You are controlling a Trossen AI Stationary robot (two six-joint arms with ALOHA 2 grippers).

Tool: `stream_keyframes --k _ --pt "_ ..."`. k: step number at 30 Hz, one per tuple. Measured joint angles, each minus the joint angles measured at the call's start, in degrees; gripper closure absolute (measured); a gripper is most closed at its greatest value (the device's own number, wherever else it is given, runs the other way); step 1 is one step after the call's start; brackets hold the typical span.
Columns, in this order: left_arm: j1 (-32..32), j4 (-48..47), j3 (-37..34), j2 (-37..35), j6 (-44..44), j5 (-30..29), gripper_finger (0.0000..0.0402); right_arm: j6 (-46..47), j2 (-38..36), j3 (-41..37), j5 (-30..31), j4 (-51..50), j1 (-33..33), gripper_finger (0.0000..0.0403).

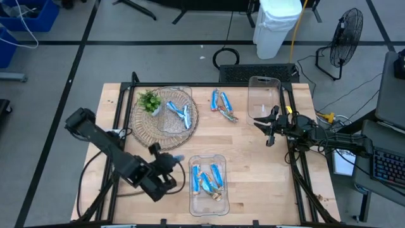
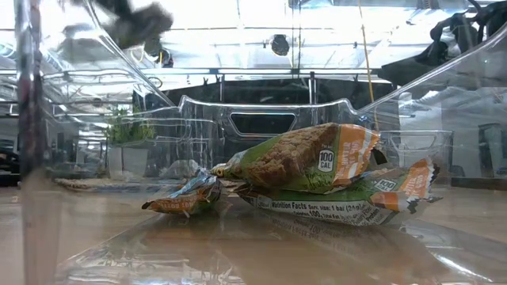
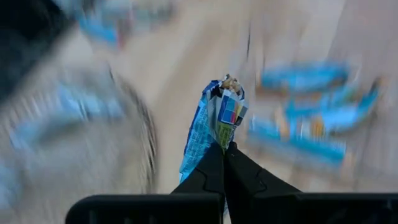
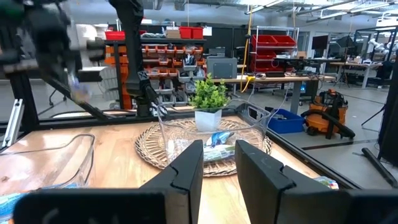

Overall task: Pick and place Granola Bars by type
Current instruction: Put the blue granola bar into the top left transparent bin

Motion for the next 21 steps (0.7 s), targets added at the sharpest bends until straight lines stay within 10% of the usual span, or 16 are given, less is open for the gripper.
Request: stream_keyframes --k 7,21 --pt "1.51 0.09 2.55 -6.59 12.11 -10.62 0.0401 -0.01 0.00 -0.02 0.00 -0.16 -0.02 0.0318" --pt "6.77 0.09 2.45 -9.10 17.65 -9.92 0.0401 0.00 0.00 0.00 0.00 -0.15 -0.01 0.0318"
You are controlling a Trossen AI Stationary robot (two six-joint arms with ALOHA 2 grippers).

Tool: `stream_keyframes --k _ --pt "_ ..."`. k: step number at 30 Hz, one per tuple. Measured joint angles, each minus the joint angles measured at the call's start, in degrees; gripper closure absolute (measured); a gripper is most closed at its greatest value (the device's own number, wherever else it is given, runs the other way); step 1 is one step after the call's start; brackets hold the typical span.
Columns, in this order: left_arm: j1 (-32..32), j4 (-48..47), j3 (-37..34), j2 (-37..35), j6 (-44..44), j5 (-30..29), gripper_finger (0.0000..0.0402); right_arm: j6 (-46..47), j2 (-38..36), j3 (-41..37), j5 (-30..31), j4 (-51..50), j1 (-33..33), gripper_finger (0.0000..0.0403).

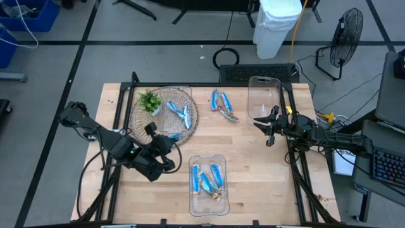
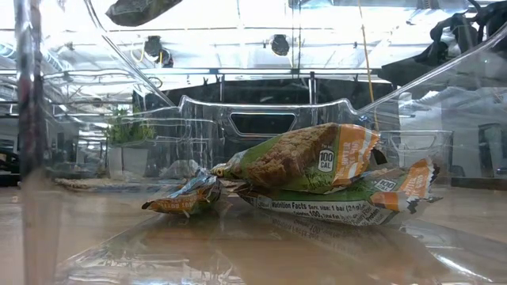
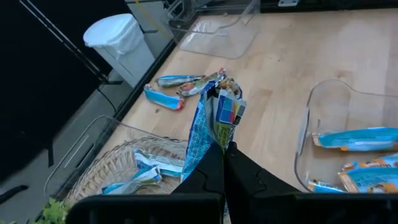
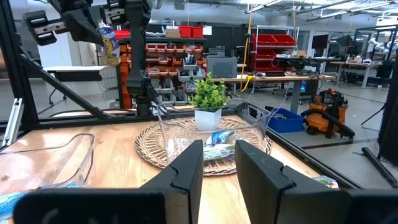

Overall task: Pick and place Granola Bars by type
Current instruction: Put the blue granola bar into the top left transparent bin

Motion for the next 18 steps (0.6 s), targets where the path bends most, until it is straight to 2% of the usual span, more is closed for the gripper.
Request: stream_keyframes --k 18 --pt "0.29 -1.02 0.00 0.03 -0.16 1.24 0.0401 0.01 0.00 0.00 0.00 0.01 0.00 0.0318"
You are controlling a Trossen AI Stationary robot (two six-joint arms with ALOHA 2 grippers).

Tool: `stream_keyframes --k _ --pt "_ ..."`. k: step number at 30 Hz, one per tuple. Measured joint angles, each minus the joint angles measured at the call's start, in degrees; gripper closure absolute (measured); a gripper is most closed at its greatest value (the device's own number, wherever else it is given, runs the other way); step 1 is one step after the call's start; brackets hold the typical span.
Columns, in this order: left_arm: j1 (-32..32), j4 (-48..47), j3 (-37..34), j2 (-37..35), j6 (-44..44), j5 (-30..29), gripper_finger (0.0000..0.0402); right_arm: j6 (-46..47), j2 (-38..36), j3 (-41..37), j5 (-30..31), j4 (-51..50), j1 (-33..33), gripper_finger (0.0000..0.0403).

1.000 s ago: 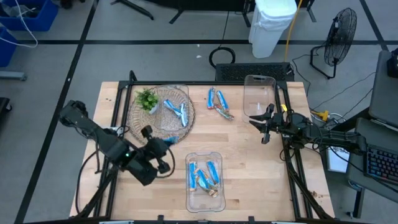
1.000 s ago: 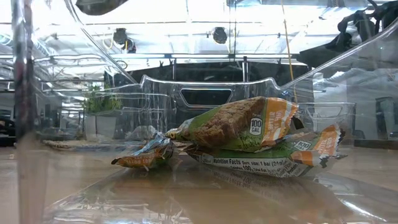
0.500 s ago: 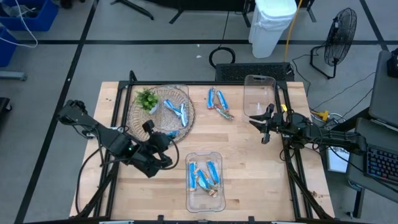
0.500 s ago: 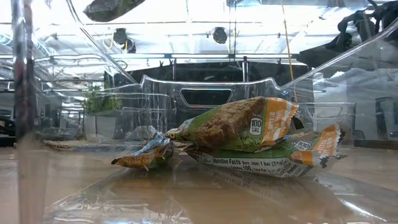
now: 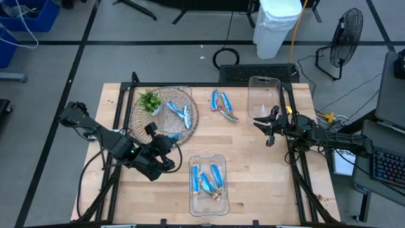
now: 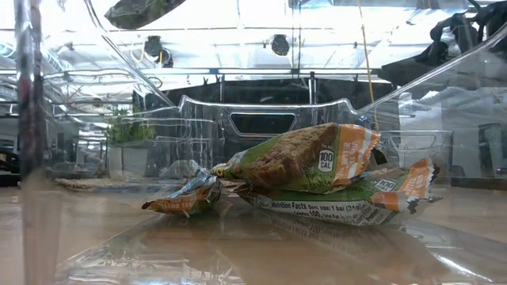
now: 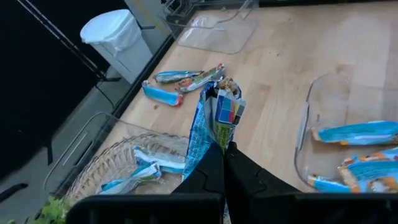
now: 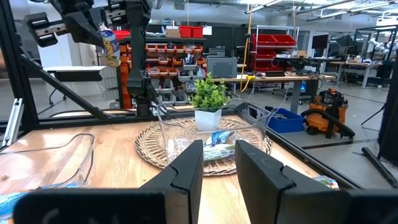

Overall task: Pick and place Granola Bars by type
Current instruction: Put the blue granola bar into the top left transparent bin

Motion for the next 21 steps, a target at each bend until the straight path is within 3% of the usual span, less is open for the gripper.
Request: stream_keyframes --k 4,7,11,15,19,21 --pt "2.96 -2.97 -2.13 -0.05 -4.96 2.94 0.0401 -0.01 0.00 -0.02 0.00 0.00 -0.01 0.0318" --pt "6.53 1.08 -7.24 -0.35 -6.22 9.60 0.0401 -0.02 0.00 -0.02 0.00 0.00 -0.01 0.0318" --pt "10.79 25.01 -16.25 -0.93 6.36 23.01 0.0401 0.00 0.00 -0.01 0.00 0.00 0.01 0.0318" --pt "14.84 47.22 -22.80 -2.15 19.40 32.82 0.0401 -0.02 0.02 0.00 0.00 0.02 0.00 0.0318" --pt "19.08 61.30 -28.01 -7.34 27.04 39.37 0.0401 -0.02 0.02 0.00 0.00 0.19 0.01 0.0318" --pt "21.11 64.66 -31.10 -12.30 28.94 39.98 0.0401 0.00 0.09 0.00 0.00 0.31 0.01 0.0318"
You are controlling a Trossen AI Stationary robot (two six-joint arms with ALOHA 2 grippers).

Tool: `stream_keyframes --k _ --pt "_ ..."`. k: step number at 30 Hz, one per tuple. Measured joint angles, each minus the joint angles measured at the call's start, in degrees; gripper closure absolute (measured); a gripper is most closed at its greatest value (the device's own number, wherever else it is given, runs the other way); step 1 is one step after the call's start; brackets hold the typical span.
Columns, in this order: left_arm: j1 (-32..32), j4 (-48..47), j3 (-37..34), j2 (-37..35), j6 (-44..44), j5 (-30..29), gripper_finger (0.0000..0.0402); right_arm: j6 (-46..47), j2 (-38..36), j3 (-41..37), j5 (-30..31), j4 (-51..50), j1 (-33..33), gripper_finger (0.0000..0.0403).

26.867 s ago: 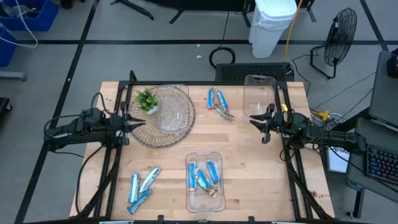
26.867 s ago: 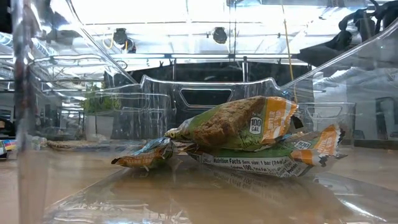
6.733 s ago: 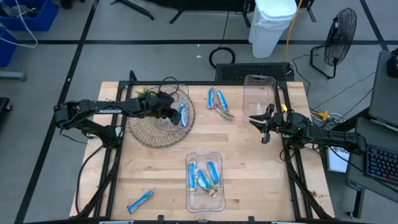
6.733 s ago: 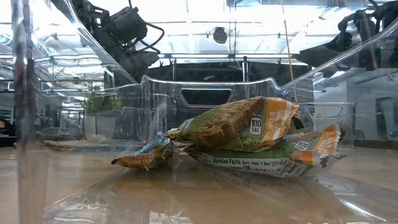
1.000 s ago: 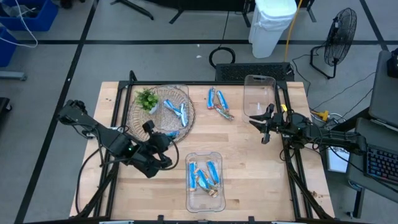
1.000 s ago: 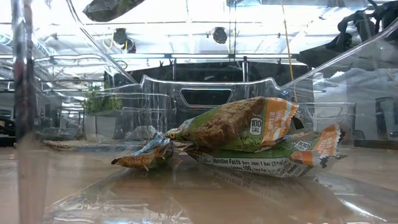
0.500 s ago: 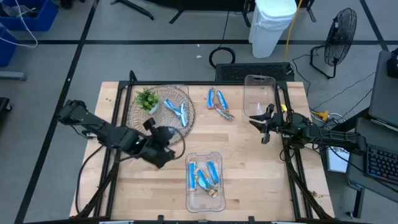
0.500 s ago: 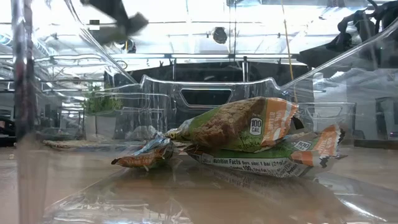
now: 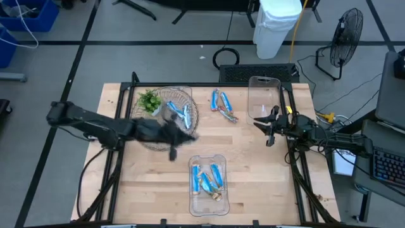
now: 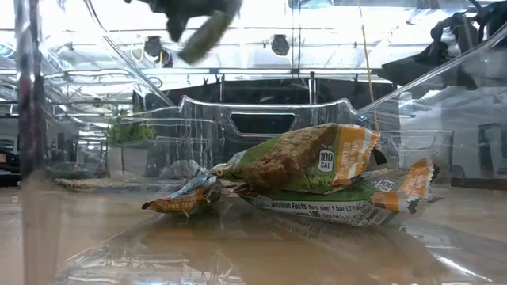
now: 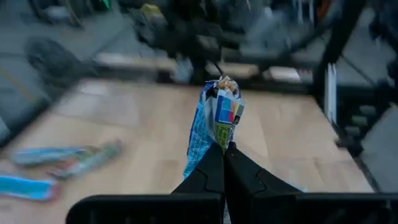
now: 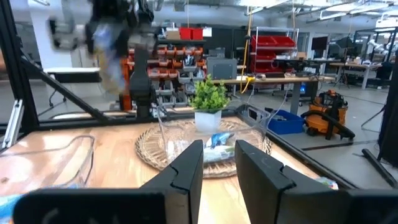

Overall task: Pick and place Granola Bars by type
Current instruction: Put the blue granola bar into the top left transparent bin

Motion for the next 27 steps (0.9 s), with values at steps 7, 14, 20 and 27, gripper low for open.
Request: stream_keyframes --k 7,14,20,27 --pt "11.31 4.07 -7.79 -16.64 -7.78 -6.93 0.0401 0.00 0.69 0.00 -0.05 -0.16 0.00 0.0318" --pt "23.57 -14.29 -7.89 -22.55 -23.13 -3.87 0.0401 -0.02 1.09 0.00 0.00 -0.35 0.00 0.0318" --pt "25.76 -23.29 -7.70 -15.98 -27.32 -0.46 0.0401 -0.02 1.07 0.00 0.00 -0.33 0.00 0.0318" --pt "24.93 -23.64 -7.72 -5.22 -28.28 -0.83 0.0401 -0.02 1.07 -0.01 0.00 -0.31 0.00 0.0318"
